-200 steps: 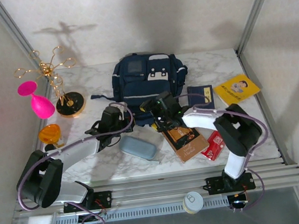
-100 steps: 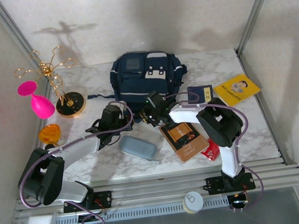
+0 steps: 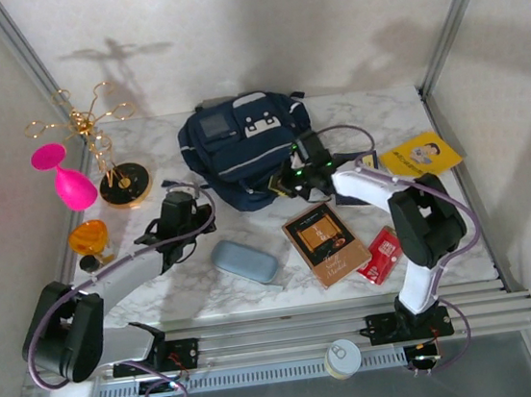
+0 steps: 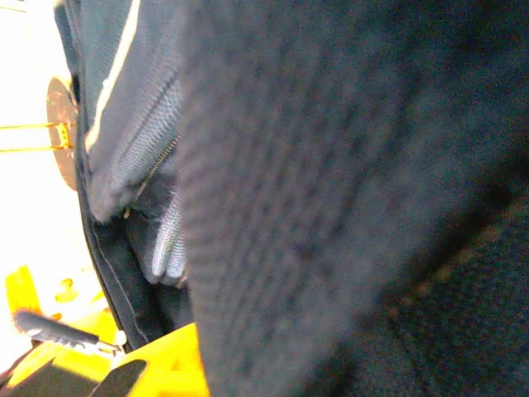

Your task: Pack the student bag

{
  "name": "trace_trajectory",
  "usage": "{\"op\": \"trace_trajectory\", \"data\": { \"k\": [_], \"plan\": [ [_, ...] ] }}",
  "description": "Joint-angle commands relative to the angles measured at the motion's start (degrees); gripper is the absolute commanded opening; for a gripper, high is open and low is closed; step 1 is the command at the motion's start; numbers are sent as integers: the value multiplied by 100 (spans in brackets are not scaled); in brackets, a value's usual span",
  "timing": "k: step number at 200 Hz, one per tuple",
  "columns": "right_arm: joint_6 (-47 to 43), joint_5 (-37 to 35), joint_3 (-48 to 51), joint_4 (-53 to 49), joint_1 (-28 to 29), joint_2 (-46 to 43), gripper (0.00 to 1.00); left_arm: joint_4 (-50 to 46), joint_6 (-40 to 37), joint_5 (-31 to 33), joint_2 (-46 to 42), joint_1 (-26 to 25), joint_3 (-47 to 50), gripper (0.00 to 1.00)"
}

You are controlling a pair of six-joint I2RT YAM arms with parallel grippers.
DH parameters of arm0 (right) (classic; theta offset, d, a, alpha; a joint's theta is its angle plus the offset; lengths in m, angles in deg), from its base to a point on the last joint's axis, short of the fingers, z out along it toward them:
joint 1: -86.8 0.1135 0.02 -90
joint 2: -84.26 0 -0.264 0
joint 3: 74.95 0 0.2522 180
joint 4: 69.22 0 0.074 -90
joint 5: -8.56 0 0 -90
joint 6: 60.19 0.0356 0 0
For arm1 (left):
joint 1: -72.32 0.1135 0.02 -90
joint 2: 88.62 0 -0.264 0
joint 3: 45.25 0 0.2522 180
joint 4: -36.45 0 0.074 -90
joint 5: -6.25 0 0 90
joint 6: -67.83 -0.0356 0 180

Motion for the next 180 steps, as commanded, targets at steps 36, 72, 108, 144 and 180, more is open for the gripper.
{"op": "trace_trajectory", "data": {
  "k": [36,72,108,144,180],
  "plan": [
    [-1237,502,-171,69,-417,-56,0,166,-213,-1233,124,-90,-165,0],
    [-1521,160,-81,60,-266,-280,0,-12,-153,-1272,122,-566,-701,20],
    [-1662,221,-148,51,-272,-209,0,-73,-792,-1191,525,-1027,-1189,35],
    [-1819,245,-248,17,-278,-248,0,-441,-112,-2573,1276,-653,-1793,42],
    [-1851,258,-266,7,-292,-242,0,-489,-51,-2171,1406,-629,-1750,47]
  ]
}}
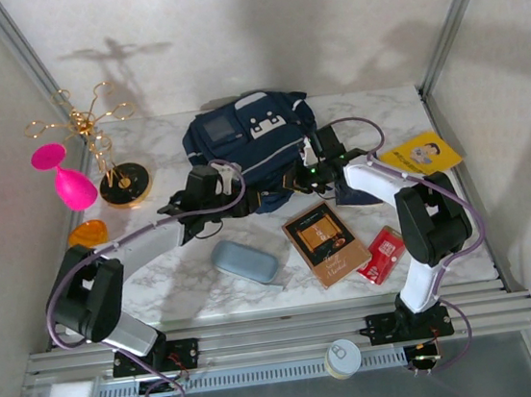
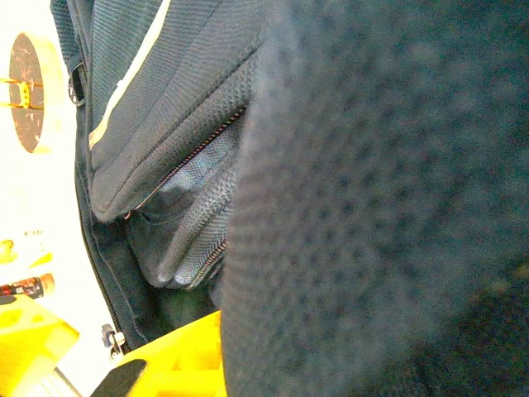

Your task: Pack the student bag

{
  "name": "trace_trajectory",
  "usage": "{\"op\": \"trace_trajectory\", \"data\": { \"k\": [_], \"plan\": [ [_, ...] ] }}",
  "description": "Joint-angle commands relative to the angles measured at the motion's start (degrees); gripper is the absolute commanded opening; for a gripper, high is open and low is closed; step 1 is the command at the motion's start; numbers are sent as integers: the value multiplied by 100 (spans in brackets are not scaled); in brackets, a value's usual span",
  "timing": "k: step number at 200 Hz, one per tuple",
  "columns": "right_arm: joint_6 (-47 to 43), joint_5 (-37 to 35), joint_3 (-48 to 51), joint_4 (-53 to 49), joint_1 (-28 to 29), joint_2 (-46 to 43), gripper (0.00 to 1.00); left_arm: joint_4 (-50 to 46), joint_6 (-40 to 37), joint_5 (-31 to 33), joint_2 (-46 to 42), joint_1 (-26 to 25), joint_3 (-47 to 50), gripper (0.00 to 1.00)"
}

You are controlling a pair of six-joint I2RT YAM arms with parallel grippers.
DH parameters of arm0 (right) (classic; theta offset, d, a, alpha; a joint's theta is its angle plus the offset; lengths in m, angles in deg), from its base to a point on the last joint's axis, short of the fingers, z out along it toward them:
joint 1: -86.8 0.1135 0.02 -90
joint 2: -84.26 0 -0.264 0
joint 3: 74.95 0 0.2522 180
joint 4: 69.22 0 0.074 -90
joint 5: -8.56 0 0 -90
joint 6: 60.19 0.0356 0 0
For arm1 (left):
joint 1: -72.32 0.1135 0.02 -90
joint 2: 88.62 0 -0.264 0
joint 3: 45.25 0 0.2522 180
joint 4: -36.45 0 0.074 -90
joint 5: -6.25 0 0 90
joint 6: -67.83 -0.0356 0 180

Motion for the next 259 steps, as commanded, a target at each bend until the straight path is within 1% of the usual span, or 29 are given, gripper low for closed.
{"op": "trace_trajectory", "data": {
  "k": [1,14,29,50,71,80,101,124,137,146,158,175,198,210,220,234,259],
  "plan": [
    [-356,92,-266,422,14,-227,0,-136,187,-123,67,32,-32,47],
    [-352,93,-276,435,8,-207,0,236,495,-88,60,32,137,49],
    [-301,115,-232,536,8,-198,0,793,790,-256,115,23,289,50],
    [-268,168,-220,566,13,-163,0,834,870,-302,297,-16,140,50],
    [-261,176,-204,583,10,-169,0,1015,952,-598,379,-131,76,51],
    [-242,183,-181,634,9,-180,0,926,901,-551,430,-181,4,51],
    [-224,217,-178,676,13,-149,0,882,981,-204,499,-170,-20,49],
    [-198,278,-156,715,14,-117,0,1372,1260,-290,539,-196,92,48],
    [-187,288,-128,759,9,-126,0,1315,1285,-177,582,-203,34,47],
    [-189,296,-125,769,8,-129,0,1297,1284,-40,578,-205,24,45],
    [-198,300,-110,777,8,-128,0,1378,1323,41,544,-205,38,41],
    [-198,318,-90,786,15,-136,0,1495,1294,-17,523,-231,28,37],
    [-224,317,-106,777,12,-131,0,1289,1132,-60,578,-232,-74,26],
    [-233,323,-116,756,3,-134,0,1315,1110,-112,579,-232,-40,23],
    [-242,322,-123,751,1,-136,0,1290,1084,-172,591,-232,-26,23],
    [-242,320,-121,760,-8,-145,0,1280,1066,-249,597,-232,-11,31],
    [-233,327,-159,751,-9,-145,0,1210,1012,-258,639,-232,14,32]
  ]
}}
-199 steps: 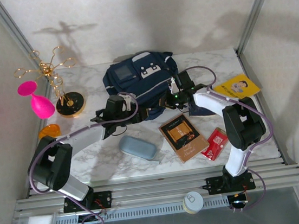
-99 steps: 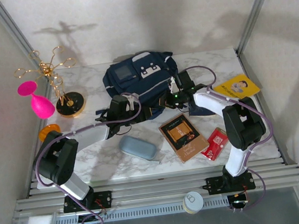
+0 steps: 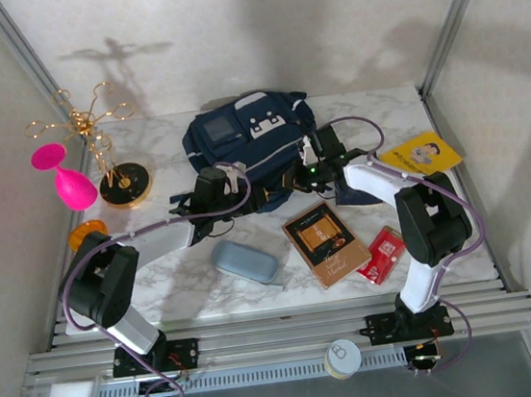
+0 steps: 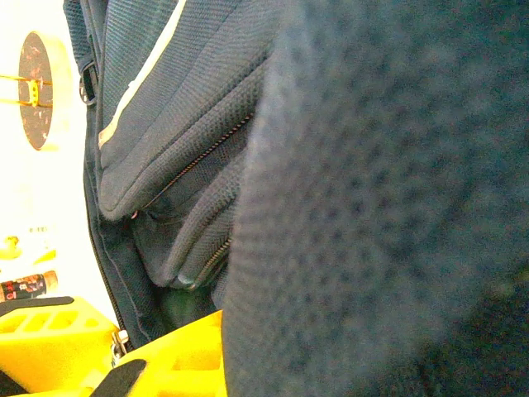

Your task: Pack the student bag

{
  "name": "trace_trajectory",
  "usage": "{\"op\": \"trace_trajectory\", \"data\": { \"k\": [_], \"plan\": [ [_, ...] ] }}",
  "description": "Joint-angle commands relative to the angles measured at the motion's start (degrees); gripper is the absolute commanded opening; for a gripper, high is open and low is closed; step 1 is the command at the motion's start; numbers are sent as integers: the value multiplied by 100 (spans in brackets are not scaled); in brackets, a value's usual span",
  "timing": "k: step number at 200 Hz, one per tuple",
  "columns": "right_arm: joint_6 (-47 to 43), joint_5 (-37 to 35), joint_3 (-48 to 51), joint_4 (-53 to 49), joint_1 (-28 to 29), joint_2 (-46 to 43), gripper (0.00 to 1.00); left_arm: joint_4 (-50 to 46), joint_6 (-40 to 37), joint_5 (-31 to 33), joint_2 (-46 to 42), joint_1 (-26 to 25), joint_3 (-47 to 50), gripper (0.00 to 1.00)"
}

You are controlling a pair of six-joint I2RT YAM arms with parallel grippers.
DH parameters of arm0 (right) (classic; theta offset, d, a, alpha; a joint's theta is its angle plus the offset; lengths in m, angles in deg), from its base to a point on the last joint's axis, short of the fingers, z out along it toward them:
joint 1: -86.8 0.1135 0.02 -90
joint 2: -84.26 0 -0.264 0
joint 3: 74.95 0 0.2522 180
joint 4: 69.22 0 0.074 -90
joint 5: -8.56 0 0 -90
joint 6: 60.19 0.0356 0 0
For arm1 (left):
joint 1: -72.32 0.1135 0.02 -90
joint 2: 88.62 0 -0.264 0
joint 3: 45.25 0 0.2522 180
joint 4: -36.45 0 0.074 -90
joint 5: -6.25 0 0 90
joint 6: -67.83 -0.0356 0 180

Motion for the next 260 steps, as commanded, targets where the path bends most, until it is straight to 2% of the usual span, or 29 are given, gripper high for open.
{"op": "trace_trajectory", "data": {
  "k": [1,43,123,171,260],
  "plan": [
    [-179,274,-160,659,-3,-145,0,-14,-124,-133,110,-48,-91,32],
    [-161,283,-172,665,-8,-129,0,256,116,-387,183,-98,76,32],
    [-51,387,-169,817,-6,-75,0,495,532,43,338,-331,128,35],
    [-51,388,-170,840,-6,-66,0,621,640,87,531,-599,-107,26],
    [-122,318,-117,776,-86,-92,0,98,223,409,343,-628,-298,3]
  ]
}}
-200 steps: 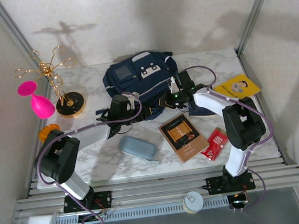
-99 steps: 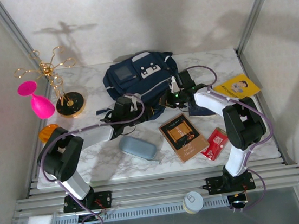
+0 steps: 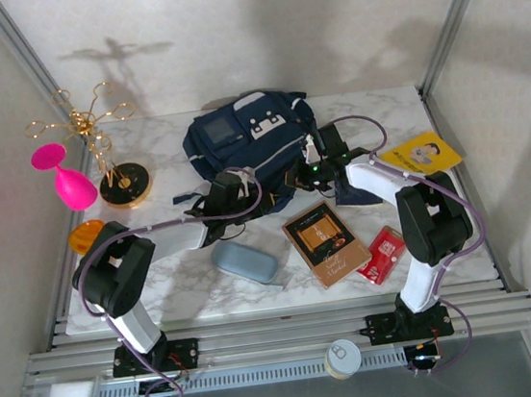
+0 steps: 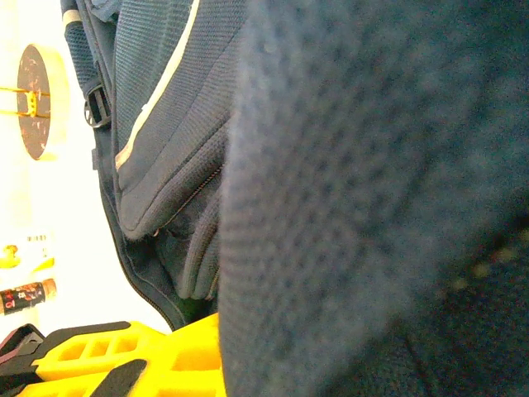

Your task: Pack the student bag

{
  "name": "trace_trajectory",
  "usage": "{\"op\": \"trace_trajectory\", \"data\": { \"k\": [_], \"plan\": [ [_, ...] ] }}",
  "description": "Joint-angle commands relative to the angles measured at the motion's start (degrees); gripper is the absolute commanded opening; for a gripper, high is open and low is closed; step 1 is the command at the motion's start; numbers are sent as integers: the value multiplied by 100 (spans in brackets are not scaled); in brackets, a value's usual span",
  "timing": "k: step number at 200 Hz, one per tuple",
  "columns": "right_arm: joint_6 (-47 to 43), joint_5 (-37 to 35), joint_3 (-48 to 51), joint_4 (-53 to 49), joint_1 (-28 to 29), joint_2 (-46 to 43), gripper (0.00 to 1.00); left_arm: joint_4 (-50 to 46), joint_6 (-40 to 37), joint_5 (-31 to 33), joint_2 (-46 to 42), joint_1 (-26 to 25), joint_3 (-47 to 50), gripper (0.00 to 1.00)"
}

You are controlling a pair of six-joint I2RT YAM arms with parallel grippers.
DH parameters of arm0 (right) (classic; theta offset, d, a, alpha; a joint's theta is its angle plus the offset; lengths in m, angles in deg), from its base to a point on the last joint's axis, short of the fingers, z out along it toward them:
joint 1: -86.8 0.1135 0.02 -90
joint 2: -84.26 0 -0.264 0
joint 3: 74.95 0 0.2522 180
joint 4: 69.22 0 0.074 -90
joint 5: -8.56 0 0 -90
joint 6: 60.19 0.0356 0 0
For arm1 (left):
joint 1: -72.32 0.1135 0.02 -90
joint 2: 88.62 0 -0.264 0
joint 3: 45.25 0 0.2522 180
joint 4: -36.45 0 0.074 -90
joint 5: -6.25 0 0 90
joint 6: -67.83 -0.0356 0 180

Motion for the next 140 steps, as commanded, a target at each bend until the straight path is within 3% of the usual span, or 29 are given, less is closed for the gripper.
{"op": "trace_trajectory", "data": {
  "k": [1,62,120,140],
  "plan": [
    [-117,309,-117,749,16,-92,0,-216,-217,-114,-168,-208,-199,2],
    [-313,302,-238,533,-93,-136,0,-1080,-745,257,-514,-87,-156,0],
    [-688,190,-408,110,-410,-225,0,-1784,-2056,580,-893,46,98,0],
    [-652,-88,-567,-66,-410,-145,0,-1880,-2152,666,-853,55,-27,0]
  ]
}}
